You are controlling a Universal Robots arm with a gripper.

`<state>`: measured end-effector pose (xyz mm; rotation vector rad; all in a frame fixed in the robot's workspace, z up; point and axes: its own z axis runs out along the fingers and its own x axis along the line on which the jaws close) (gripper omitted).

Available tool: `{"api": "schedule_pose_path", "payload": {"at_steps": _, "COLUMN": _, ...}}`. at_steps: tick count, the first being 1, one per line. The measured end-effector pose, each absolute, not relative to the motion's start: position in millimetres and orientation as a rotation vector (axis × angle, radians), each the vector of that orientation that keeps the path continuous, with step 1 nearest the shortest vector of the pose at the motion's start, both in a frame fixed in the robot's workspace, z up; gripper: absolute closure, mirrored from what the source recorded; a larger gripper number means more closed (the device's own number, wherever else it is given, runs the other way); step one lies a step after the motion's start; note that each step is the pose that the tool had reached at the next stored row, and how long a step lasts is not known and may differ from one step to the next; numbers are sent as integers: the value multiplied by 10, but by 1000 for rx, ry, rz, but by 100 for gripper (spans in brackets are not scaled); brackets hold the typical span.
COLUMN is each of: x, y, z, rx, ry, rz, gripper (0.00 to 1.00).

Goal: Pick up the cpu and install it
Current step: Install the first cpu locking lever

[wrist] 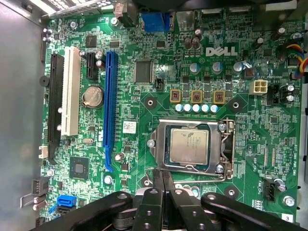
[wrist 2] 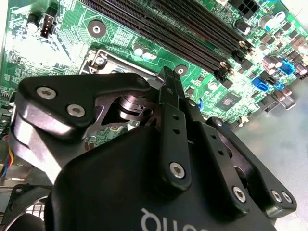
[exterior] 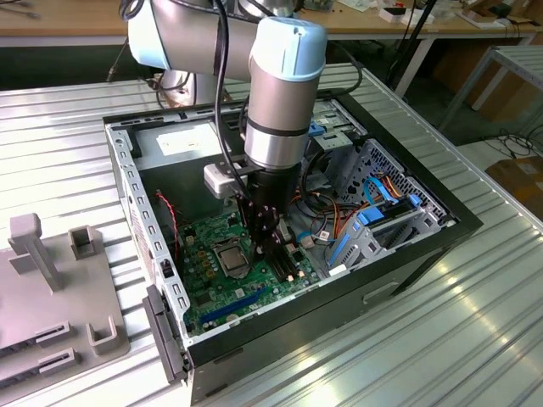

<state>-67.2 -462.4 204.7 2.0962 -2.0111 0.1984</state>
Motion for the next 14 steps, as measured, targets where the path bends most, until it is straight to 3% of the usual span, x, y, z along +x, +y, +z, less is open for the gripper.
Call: {"api": "schedule_pose_path", "payload": {"at_steps": 14, "x": -672, "y": -4629, "z": 1986, "rx": 2117, "ry": -2005, "rz": 219, "gripper": 87}}
